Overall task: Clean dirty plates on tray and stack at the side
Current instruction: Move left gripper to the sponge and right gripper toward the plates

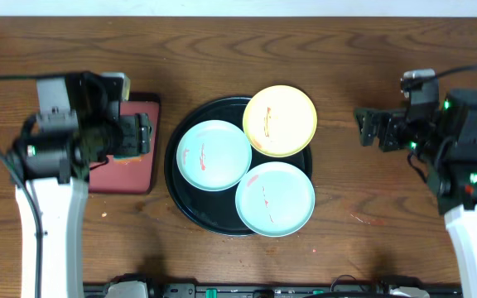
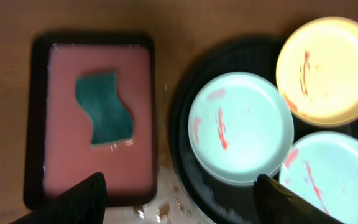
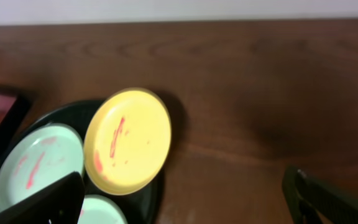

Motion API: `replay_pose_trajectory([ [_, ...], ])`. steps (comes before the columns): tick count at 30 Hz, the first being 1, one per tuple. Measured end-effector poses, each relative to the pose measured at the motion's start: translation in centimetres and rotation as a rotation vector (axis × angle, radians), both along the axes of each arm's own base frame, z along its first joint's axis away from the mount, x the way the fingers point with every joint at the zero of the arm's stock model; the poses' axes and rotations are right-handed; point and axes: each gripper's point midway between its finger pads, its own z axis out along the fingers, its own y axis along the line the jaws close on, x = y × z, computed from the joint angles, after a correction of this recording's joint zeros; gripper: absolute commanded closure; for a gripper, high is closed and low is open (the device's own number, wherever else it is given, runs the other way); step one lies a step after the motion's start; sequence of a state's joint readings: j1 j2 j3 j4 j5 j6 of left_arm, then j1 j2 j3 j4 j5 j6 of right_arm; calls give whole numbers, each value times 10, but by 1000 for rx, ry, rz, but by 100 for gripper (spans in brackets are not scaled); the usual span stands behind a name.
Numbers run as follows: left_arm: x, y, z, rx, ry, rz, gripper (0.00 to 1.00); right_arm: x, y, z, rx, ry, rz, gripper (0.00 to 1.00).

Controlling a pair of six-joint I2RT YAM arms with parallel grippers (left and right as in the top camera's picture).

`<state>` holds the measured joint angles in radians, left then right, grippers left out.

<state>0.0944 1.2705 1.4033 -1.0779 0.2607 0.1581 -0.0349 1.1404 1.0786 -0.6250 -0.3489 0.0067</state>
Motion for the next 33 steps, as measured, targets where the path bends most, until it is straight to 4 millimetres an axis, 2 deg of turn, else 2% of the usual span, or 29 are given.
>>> replay_pose_trajectory([
  [5, 2, -7, -7, -50, 140, -22, 24, 4, 6, -2, 31, 117, 24, 1],
  [9, 8, -18, -8, -116, 152, -54, 24, 14, 9, 1, 46, 99, 43, 1],
  [14, 8, -24, -5, -150, 146, -71, 24, 14, 18, 5, 106, 100, 66, 1],
  [18, 6, -26, -5, -172, 160, -50, 24, 13, 35, 15, 176, 81, 132, 2],
  [22, 7, -26, -5, -181, 163, -28, 24, 7, 59, 15, 190, 95, 196, 3],
  [24, 9, -22, -5, -164, 160, -6, 24, 3, 75, 13, 188, 114, 223, 4],
  [27, 9, -3, -10, -97, 177, 108, 24, 1, 100, 5, 171, 163, 252, 8],
  [30, 6, 20, -14, -9, 197, 240, 24, 6, 125, -4, 141, 240, 263, 15],
  [33, 4, 37, -15, 58, 198, 328, 24, 17, 147, -11, 110, 316, 255, 28],
])
